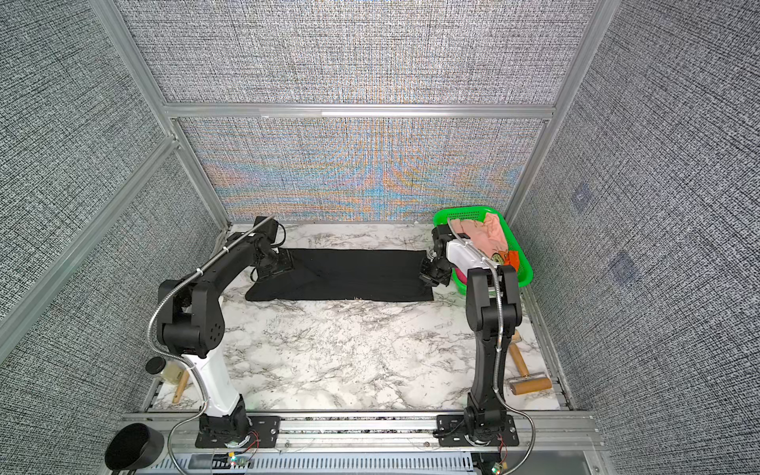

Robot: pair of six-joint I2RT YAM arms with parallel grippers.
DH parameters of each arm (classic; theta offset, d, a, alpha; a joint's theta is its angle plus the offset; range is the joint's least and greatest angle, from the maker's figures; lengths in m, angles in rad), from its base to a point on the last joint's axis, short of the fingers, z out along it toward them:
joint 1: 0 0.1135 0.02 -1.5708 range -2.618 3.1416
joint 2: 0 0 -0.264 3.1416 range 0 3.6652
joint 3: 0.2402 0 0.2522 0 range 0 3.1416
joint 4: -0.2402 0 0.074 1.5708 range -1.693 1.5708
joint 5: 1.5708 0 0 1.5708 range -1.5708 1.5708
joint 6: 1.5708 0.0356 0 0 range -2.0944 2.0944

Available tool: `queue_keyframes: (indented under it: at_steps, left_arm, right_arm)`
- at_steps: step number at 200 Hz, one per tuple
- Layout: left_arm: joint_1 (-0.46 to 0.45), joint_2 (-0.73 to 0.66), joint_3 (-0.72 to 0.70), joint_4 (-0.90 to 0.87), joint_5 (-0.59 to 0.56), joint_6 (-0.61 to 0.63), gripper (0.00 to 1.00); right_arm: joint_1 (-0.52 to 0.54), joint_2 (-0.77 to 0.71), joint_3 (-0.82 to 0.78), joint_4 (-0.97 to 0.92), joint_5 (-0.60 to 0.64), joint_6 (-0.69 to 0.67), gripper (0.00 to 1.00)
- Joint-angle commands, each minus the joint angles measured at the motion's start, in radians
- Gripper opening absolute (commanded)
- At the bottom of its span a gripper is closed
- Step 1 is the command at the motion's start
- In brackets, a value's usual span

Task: Fold and stack t-shirts
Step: Fold the T-shirt at the top-center of the table, then smooth out the T-shirt at the top-center of the table.

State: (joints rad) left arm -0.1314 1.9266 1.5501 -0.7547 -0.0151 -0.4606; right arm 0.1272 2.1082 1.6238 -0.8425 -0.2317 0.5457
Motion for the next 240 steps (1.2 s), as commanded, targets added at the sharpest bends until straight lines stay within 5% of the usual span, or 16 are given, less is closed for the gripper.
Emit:
queue_keyframes:
  at_steps: [1,57,240]
  left_arm:
    - [0.001,-0.005,-0.002,0.010,-0.011,-0.009,0.66]
    - [0.001,0.000,-0.022,0.012,-0.028,-0.019,0.67]
    - [0.021,0.057,-0.053,-0.061,-0.175,0.037,0.67]
  right_arm:
    - [-0.011,-0.014,0.003,-0.010,0.000,0.030,0.00]
    - [-0.035,0.020,0.067,0.007,-0.061,0.117,0.00]
    - [-0.064,0.121,0.145,0.026,0.052,0.384,0.00]
